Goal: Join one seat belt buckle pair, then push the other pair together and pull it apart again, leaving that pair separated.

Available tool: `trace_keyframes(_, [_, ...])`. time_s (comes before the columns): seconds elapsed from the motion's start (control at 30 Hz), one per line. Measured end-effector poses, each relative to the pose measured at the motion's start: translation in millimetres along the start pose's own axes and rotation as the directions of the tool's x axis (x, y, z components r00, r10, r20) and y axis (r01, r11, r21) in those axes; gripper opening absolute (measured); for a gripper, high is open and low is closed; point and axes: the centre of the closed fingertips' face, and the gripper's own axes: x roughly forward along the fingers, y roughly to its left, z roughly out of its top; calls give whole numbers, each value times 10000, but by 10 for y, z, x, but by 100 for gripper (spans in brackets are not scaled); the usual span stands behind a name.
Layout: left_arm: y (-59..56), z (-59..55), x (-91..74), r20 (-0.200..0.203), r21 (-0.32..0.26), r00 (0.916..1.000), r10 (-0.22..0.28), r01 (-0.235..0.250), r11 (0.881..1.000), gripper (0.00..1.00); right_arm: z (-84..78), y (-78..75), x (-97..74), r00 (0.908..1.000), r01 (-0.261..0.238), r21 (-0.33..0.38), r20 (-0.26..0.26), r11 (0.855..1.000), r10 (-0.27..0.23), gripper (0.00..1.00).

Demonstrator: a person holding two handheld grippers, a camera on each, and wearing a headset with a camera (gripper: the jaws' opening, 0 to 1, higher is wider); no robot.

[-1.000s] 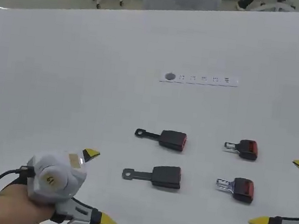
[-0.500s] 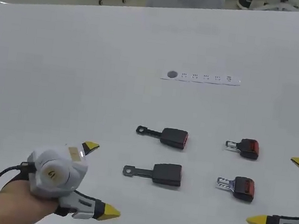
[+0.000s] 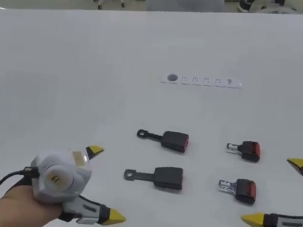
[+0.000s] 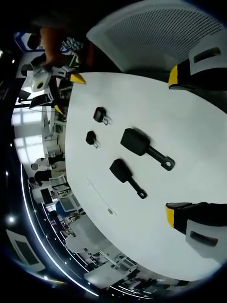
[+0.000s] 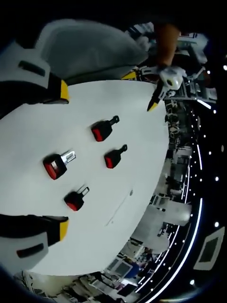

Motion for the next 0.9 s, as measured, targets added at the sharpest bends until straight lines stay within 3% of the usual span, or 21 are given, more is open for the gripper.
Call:
trace_keyframes(0.17, [-18, 17, 0, -1, 151, 10000, -32, 32, 9999, 100, 30, 89, -11, 9997, -208, 255, 114, 9995, 205, 98])
trace_keyframes(0.33, [9, 23, 6, 42, 148, 10000, 14, -15, 9999, 98, -33, 133, 8, 9991, -302, 4, -301, 9995, 302, 91])
trace_keyframes(0.43, [24, 36, 23, 48, 142, 10000, 26, -27, 9999, 98, -123, 83, 20, 9966, -117, -406, -817, 9991, 84, 89])
trace_keyframes(0.77, [106, 26, 62, -145, 78, 9999, -12, 13, 10000, 94, -115, -50, -14, 9976, 127, -329, -683, 9994, -150, 88])
trace_keyframes(0.9, [123, 26, 95, -240, 150, 9997, 2, 1, 9999, 90, -130, -39, -15, 9969, -72, -372, -782, 9993, 43, 86])
